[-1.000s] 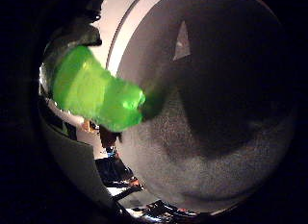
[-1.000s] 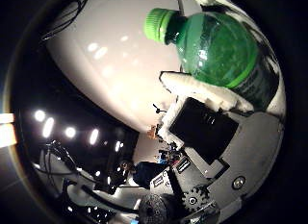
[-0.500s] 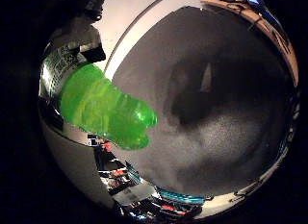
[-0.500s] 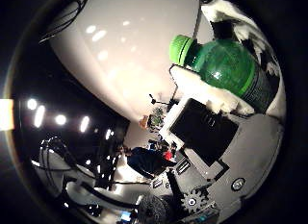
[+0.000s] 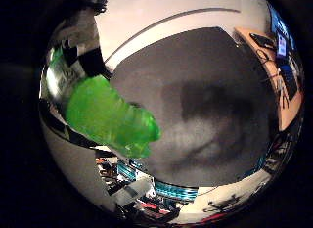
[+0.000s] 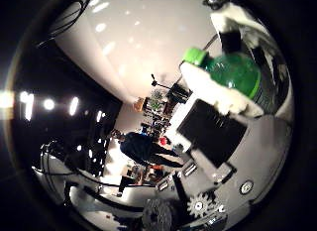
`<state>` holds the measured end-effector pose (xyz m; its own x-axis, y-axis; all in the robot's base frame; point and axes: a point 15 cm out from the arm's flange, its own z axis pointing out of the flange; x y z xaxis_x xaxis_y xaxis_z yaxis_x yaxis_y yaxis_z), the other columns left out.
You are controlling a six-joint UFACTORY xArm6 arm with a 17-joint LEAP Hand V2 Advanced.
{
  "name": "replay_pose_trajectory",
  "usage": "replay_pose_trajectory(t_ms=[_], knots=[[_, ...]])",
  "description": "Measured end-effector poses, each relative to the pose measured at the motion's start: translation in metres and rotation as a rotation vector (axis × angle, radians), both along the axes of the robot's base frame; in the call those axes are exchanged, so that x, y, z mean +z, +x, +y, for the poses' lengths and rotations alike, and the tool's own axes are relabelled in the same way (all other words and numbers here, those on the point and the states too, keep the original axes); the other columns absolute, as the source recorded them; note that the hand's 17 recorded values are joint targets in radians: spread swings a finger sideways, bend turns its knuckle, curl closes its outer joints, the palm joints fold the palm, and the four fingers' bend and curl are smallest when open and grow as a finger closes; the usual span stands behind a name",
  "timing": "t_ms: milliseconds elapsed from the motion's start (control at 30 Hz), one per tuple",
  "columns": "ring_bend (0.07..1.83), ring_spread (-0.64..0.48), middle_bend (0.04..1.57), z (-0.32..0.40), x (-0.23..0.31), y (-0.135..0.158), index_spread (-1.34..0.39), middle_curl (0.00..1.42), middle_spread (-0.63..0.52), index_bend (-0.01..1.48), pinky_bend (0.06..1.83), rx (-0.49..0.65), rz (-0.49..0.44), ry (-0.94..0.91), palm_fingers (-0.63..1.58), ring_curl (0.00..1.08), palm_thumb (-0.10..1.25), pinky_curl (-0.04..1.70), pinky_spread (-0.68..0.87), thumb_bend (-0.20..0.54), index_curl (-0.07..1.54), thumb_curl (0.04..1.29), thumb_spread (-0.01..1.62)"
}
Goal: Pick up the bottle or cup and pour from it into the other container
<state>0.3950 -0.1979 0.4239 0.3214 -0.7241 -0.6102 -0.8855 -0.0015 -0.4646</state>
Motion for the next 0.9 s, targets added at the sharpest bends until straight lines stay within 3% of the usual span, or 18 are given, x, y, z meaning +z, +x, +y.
replay_pose_trajectory(t_ms=[367, 733, 800, 900], knots=[[1.26, -0.26, 1.40, 0.111, 0.024, 0.010, -0.19, 0.74, -0.11, 1.18, 1.30, 0.140, 0.008, -0.314, 1.09, 0.89, 0.99, 1.06, -0.21, -0.019, 0.83, 0.85, 0.72], [1.25, -0.26, 1.40, 0.168, 0.039, 0.009, -0.20, 0.74, -0.12, 1.16, 1.27, 0.159, 0.049, -0.373, 1.10, 0.91, 0.98, 1.12, -0.23, -0.026, 0.83, 0.86, 0.69], [1.24, -0.26, 1.35, 0.170, 0.044, 0.008, -0.20, 0.73, -0.13, 1.10, 1.27, 0.158, 0.035, -0.382, 1.07, 0.89, 0.94, 1.08, -0.23, -0.044, 0.83, 0.85, 0.63], [1.20, -0.24, 1.18, 0.168, 0.046, 0.007, -0.24, 0.69, -0.13, 0.82, 1.23, 0.149, 0.023, -0.390, 0.92, 0.81, 0.87, 0.94, -0.29, -0.050, 0.79, 0.83, 0.54]])
